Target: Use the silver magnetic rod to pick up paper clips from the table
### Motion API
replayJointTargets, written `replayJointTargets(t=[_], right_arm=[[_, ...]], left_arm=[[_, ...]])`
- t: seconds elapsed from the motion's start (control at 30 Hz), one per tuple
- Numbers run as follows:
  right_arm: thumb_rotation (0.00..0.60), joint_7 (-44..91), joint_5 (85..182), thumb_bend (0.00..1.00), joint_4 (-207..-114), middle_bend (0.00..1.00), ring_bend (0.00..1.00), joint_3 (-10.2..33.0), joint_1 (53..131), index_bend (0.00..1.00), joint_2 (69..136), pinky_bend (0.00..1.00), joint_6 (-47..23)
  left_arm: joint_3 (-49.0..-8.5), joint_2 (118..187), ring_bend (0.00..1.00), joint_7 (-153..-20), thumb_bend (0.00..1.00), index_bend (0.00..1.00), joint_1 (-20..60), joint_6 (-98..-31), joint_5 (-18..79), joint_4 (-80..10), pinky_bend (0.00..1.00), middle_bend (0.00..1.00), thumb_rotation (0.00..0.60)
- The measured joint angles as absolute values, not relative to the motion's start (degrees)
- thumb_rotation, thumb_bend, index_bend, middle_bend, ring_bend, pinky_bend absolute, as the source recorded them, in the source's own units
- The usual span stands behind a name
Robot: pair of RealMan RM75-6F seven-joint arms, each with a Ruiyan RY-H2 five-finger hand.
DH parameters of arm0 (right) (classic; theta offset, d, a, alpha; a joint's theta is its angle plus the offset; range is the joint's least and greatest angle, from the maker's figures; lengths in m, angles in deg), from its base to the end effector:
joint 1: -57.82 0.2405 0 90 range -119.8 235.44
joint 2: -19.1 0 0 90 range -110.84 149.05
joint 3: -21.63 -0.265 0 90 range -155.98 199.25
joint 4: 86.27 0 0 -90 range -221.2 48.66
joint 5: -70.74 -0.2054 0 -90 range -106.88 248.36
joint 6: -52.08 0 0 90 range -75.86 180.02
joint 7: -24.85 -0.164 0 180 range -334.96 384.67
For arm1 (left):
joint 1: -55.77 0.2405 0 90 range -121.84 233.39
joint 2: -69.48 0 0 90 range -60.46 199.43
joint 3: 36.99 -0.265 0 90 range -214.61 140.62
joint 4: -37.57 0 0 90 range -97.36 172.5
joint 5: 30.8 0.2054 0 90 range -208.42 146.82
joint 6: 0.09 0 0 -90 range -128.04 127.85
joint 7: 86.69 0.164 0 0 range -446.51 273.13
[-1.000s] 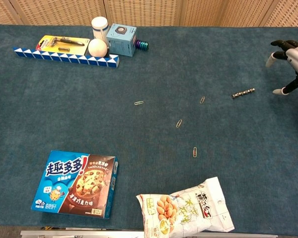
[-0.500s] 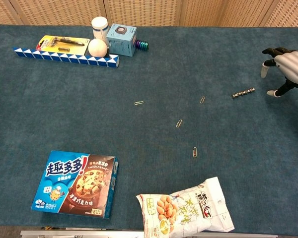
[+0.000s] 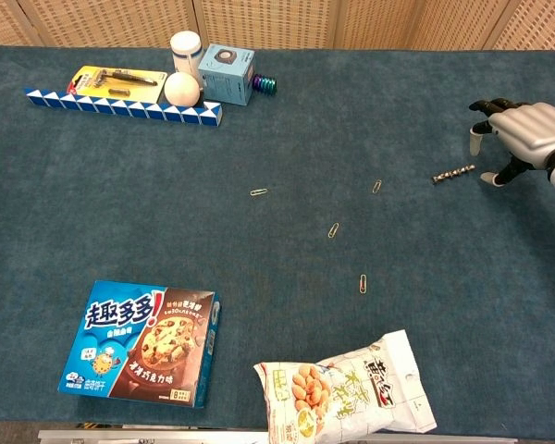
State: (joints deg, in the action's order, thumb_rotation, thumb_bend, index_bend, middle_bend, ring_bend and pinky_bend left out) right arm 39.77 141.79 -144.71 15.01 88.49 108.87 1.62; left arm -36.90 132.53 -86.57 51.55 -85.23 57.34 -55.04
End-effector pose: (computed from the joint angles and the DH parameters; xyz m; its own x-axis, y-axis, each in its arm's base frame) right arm -0.3234 -0.3624 0.0153 0.6711 -0.2885 0.6830 -0.7373 -0.1634 0.6555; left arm -0.3184 0.1876 0.1632 0.4151 0.0528 0.9082 0.9097 -0.0348 -0.4138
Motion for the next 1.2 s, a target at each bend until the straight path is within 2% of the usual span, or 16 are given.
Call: replayJointTargets(t=[0.13,1.2], right_arm=[[0.6,40.15,141.32,0.25,-144.4,0.06,0.0,14.94,88.86,0.47,109.27,0.16,2.23],[0.6,43.41,139.41,0.26,-141.59,0.06,0.0,14.92,90.35,0.52,112.31,0.16,3.13]], left_arm=[[-36.94,132.39,0.31,-86.67,0.03,0.52,51.58,-85.18,57.33,-55.13,0.46,0.42,0.6],[-36.91,131.87,0.31,-87.26,0.03,0.52,52.04,-85.64,57.28,-55.48,0.46,0.42,0.6]])
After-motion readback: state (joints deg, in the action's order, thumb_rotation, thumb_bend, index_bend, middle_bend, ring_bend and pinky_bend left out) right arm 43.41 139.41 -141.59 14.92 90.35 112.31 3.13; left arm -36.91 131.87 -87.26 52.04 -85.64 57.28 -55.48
